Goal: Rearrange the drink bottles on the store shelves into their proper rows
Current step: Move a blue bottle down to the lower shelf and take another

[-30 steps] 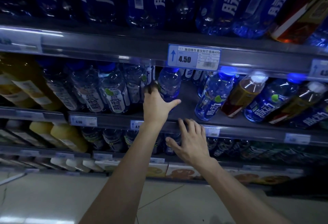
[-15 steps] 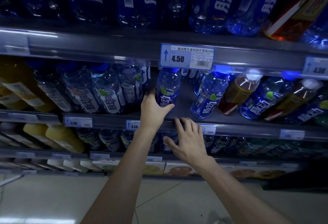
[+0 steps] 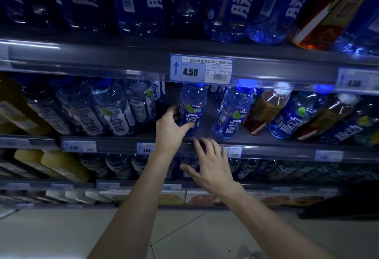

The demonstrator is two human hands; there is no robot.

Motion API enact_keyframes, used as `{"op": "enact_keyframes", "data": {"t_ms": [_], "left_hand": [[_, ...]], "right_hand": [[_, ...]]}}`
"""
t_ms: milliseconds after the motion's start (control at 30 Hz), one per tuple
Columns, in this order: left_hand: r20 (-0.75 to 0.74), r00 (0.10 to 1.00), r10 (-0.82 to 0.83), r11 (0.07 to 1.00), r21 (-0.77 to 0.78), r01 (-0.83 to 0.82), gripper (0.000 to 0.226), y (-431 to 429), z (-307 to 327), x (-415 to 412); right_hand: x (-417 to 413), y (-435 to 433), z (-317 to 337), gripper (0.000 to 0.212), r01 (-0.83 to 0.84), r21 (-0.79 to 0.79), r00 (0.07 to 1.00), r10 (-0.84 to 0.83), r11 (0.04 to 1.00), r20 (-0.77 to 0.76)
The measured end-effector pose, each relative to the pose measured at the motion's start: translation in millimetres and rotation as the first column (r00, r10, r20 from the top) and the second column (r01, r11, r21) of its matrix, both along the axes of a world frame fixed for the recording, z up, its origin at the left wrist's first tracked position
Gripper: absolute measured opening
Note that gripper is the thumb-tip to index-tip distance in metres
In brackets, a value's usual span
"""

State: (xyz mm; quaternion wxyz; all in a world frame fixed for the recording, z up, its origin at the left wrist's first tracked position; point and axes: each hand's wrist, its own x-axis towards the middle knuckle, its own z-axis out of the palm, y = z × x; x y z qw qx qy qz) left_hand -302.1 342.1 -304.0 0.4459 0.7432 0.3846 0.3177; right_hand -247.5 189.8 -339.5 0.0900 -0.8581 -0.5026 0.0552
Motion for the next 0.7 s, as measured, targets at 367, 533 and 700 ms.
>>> {"op": "enact_keyframes", "data": {"t_ms": [367,533,700], "left_hand": [[-0.038,0.999,-0.022,1.0,-0.016,0.022,0.058,-12.1,5.2,6.1],[-0.122,0.992,-0.009,1.0,-0.019,0.007,0.064,-22.6,1.1,-11.0],[-0.128,0.992,0.001,0.997,-0.073,-0.01,0.05,-41.6,6.2,-22.6]], "right_hand": [[0.3,1.0,-2.0,0.085,0.015,0.032,0.998,-0.013,0.999,-0.058],[0.4,-4.8,5.8,0.083,0.004,0.066,0.994,0.003,0.998,-0.105],[6.6,-22.2,17.8,0.081,0.06,0.097,0.992,-0.048,0.994,-0.118]]}}
